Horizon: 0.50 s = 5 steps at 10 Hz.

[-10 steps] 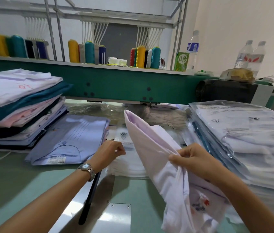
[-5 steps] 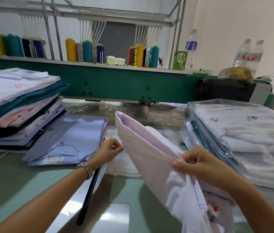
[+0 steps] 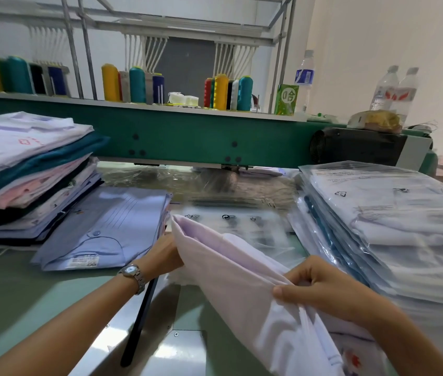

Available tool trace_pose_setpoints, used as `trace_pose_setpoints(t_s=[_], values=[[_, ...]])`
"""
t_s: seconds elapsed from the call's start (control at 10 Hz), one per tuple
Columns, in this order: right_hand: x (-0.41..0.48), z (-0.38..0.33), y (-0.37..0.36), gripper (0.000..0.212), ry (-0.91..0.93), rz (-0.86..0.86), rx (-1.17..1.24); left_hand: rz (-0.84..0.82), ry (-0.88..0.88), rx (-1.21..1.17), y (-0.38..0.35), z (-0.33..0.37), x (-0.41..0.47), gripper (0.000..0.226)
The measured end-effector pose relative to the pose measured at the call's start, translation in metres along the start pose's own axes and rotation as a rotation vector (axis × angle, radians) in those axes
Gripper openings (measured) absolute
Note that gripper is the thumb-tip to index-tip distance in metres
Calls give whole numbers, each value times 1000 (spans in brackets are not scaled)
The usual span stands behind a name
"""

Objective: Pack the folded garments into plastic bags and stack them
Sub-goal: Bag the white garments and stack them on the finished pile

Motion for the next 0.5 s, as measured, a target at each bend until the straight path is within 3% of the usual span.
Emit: trace_pose_setpoints(t_s=[0.1,0.3,0.5], values=[[-1,1,1,29,-34,2,-10,13,28,-33,2,4,-1,49],[1,6,7,29,-88,45,-91,66,-251,-212,3,16,14,68],[16,10,20,32,-133,83,-451,62,-371,-253,9,24,11,95]])
Point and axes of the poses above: each hand's wrist, its own x-axis towards the middle knuckle, its own y-axis out of the back of the hand, z = x × y, the point moved 1 cm from there along x, towards the middle knuckle, and after that the axes turned 12 degrees about y, right-handed, at the moved point
